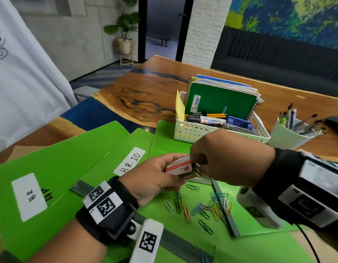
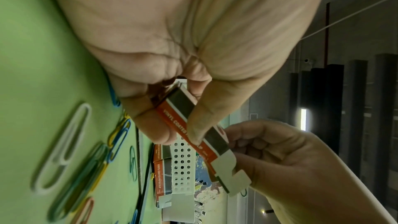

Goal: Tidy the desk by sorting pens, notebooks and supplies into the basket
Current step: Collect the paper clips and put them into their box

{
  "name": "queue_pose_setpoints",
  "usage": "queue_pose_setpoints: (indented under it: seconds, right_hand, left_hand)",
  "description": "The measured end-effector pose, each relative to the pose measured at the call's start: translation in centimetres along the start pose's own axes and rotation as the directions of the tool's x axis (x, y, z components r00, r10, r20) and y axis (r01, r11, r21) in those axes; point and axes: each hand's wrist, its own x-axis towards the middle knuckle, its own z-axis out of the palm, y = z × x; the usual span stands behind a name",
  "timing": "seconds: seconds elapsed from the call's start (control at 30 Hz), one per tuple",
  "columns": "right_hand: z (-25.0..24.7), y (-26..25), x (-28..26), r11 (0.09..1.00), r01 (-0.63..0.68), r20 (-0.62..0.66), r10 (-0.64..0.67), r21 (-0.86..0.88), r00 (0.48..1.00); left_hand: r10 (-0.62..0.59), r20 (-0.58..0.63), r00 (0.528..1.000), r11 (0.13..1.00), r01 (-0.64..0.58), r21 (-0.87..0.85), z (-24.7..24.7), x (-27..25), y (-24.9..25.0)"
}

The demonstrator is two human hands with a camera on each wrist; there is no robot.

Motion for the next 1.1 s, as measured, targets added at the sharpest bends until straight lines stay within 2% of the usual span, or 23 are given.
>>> queue_pose_setpoints:
  seconds: [0.1, 0.2, 0.3, 0.37, 0.43, 0.5, 0.57, 0.63, 0.73, 0.8, 0.87, 0.93, 1.0, 1.1]
  right_hand:
    - [-0.1, -0.3, 0.4, 0.999, -0.005, -0.016, 0.006, 0.054, 1.0]
    - [-0.5, 0.0, 0.3, 0.948, -0.058, -0.024, 0.069, 0.312, 0.997]
    - [-0.6, 0.5, -0.5, 0.779, -0.062, -0.096, 0.156, 0.624, 0.983]
    - [-0.2, 0.9, -1.5, 0.652, -0.041, -0.14, 0.223, 0.757, 0.965]
    - [0.9, 1.1, -2.5, 0.6, -0.013, -0.195, 0.28, 0.8, 0.94]
    - [2.6, 1.3, -3.2, 0.585, 0.008, -0.251, 0.335, 0.811, 0.908]
    - [4.2, 1.6, -3.7, 0.624, -0.005, -0.289, 0.37, 0.781, 0.883]
    - [5.5, 1.8, -3.8, 0.702, -0.08, -0.245, 0.349, 0.708, 0.905]
    - [6.4, 1.5, -3.3, 0.847, -0.199, 0.025, 0.215, 0.492, 0.976]
    - [6.8, 0.8, -2.5, 0.928, -0.203, 0.157, 0.161, 0.312, 0.974]
    - [7.1, -0.2, -1.6, 0.965, -0.183, 0.18, 0.15, 0.186, 0.972]
    - [7.1, -1.3, -0.7, 0.979, -0.155, 0.2, 0.128, 0.131, 0.971]
    - [7.0, -2.5, 0.0, 0.986, -0.115, 0.225, 0.087, 0.119, 0.971]
    - [7.2, -3.5, 0.6, 0.984, -0.042, 0.183, 0.009, 0.174, 0.983]
  left_hand:
    - [-0.006, -0.006, 1.0, 1.0, 0.006, -0.012, 0.2, 0.0, -0.1]
    - [-0.013, -0.007, 1.0, 0.999, 0.013, -0.048, 0.1, -0.1, 0.0]
    - [-0.026, 0.021, 0.999, 0.996, 0.028, -0.087, -0.3, -0.2, 0.1]
    - [-0.026, 0.065, 0.998, 0.992, 0.034, -0.122, -0.4, -0.2, 0.1]
    - [0.0, 0.119, 0.993, 0.978, 0.024, -0.207, -0.5, -0.3, 0.3]
    - [0.05, 0.148, 0.988, 0.924, 0.01, -0.381, -0.8, -0.4, 0.6]
    - [0.106, 0.122, 0.987, 0.87, -0.033, -0.492, -1.2, -0.4, 1.1]
    - [0.14, 0.089, 0.986, 0.877, -0.082, -0.473, -1.5, -0.5, 1.5]
    - [0.168, 0.024, 0.985, 0.91, -0.146, -0.387, -1.9, -0.5, 1.9]
    - [0.195, -0.006, 0.981, 0.908, -0.182, -0.378, -2.3, -0.5, 2.2]
    - [0.21, -0.058, 0.976, 0.91, -0.217, -0.353, -2.7, -0.5, 2.6]
    - [0.198, -0.14, 0.97, 0.93, -0.231, -0.285, -3.2, -0.5, 2.7]
    - [0.167, -0.227, 0.959, 0.954, -0.215, -0.207, -3.6, -0.4, 2.6]
    - [0.108, -0.311, 0.944, 0.969, -0.17, -0.181, -3.9, -0.4, 2.6]
